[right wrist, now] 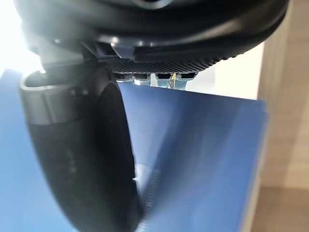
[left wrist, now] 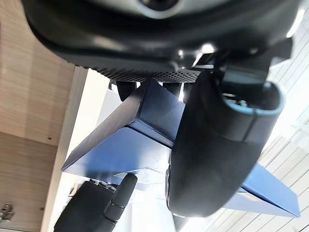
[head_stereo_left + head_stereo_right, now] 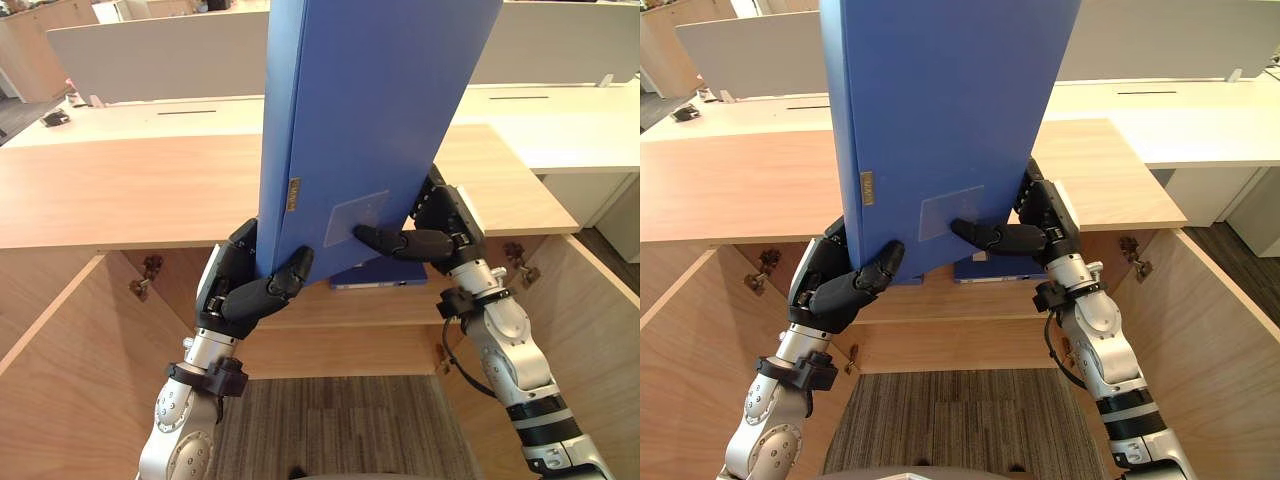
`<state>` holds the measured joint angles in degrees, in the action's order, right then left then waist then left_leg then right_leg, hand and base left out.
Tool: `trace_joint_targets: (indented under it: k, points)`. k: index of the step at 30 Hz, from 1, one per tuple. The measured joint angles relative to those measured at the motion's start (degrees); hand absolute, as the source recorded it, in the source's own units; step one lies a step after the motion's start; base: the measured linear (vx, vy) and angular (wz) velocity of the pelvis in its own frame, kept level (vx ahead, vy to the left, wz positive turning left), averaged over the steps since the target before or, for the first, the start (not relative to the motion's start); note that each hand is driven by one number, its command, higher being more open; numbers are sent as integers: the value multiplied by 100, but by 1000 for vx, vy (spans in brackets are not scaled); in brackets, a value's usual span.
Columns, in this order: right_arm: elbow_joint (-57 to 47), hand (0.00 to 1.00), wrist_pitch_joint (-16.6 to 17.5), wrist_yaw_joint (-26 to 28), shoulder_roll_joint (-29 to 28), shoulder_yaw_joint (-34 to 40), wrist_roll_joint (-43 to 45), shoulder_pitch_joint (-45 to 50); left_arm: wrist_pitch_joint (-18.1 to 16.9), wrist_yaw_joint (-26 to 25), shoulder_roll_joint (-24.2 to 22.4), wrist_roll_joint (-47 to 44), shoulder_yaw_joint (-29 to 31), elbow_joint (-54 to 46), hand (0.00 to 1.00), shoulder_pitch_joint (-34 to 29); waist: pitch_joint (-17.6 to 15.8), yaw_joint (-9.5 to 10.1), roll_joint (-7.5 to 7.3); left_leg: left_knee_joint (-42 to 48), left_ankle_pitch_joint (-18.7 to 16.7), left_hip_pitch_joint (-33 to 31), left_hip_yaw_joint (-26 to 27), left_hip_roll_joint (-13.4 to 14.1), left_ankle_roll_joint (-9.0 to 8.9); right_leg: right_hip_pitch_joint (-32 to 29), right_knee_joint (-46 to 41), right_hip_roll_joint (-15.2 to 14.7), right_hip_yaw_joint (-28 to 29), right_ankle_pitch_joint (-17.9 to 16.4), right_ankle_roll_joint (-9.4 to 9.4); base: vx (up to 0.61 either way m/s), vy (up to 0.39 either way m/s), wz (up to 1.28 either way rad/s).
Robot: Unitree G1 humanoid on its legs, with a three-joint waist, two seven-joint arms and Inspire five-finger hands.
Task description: Walk over to the cabinet, pick up the folder, carry it to the office cabinet, place the folder inside the office cabinet, then close the office cabinet door
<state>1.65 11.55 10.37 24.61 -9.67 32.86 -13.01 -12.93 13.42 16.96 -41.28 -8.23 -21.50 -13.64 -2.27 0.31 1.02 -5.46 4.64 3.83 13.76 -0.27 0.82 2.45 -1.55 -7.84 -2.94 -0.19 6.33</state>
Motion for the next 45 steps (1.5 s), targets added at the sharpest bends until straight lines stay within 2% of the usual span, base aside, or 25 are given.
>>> trace_joint_targets:
  k: [4, 12, 13, 16, 20, 26, 32, 37, 40, 45]
  points:
    - [251, 0, -1, 238, 3, -15, 412, -162, -5, 1, -2, -103, 67, 64, 0, 23, 6, 44, -9, -2, 73, -72, -99, 0, 6, -28, -3, -3, -96, 1, -5, -30, -6, 12]
    - [321, 0, -1, 577, -155, 28, 525, -197, -4, 30, -77, -72, 355, 122, 0, 25, 63, 47, -103, -2, 131, -187, -238, 10, -9, -49, 33, 6, -242, 16, -27, -11, -4, 9]
    - [245, 0, -2, 649, -208, 28, 520, -176, -2, 30, -119, -24, 470, 134, 100, 25, 63, 42, -103, -2, 133, -192, -241, 10, -9, -51, 33, 6, -245, 16, -28, 0, 0, 0]
    - [-84, 0, -1, 643, -506, 124, 391, -17, -14, 91, -336, 90, 653, 152, 100, 25, 72, 50, -126, -3, 139, -217, -280, 10, -9, -52, 36, 4, -289, 11, -34, -14, 2, 7]
    - [-186, 0, -3, 366, -1047, 631, 286, 185, -44, 24, -773, 347, 1106, 175, 100, 15, 75, 65, -184, -4, 151, -264, -344, 12, -14, -53, 51, 4, -361, -16, -76, -15, 1, 9]
    - [-1056, 0, 56, -104, -1607, 1628, 283, 452, -290, -645, -1195, 956, 2251, 595, 100, -188, 68, 70, -196, -4, 130, -289, -351, 23, -43, -49, 98, 16, -377, -7, -61, 0, 0, 1]
    - [-1844, 0, 247, -112, -1627, 1655, 35, 530, -282, -1146, -1506, 1493, 2596, 1333, 100, -568, 67, 35, -201, -5, 111, -297, -351, 65, -69, -37, 142, 50, -385, -14, -72, 5, -1, 0]
    - [-2065, 0, 313, 8, -1586, 1279, -149, 563, -221, -1248, -1610, 1900, 2598, 2253, 100, -837, 69, 40, -225, -5, 98, -329, -351, 108, -89, -69, 151, 66, -390, -32, -92, 0, 0, 0]
    - [-2084, 0, 313, 81, -1440, 635, -278, 809, -170, -1284, -1597, 2219, 2592, 3143, 100, -881, 56, 38, -258, -5, 82, -359, -351, 120, -111, -100, 155, 77, -392, -43, -96, 0, 0, 0]
    - [-1728, 0, 270, 262, -924, -729, -1187, 899, 38, -1409, -1565, 2470, 2765, 5176, 100, -626, -5, 49, -397, 1, 90, -560, -345, 151, -116, -324, 73, 92, -387, -47, -105, 22, -3, -1]
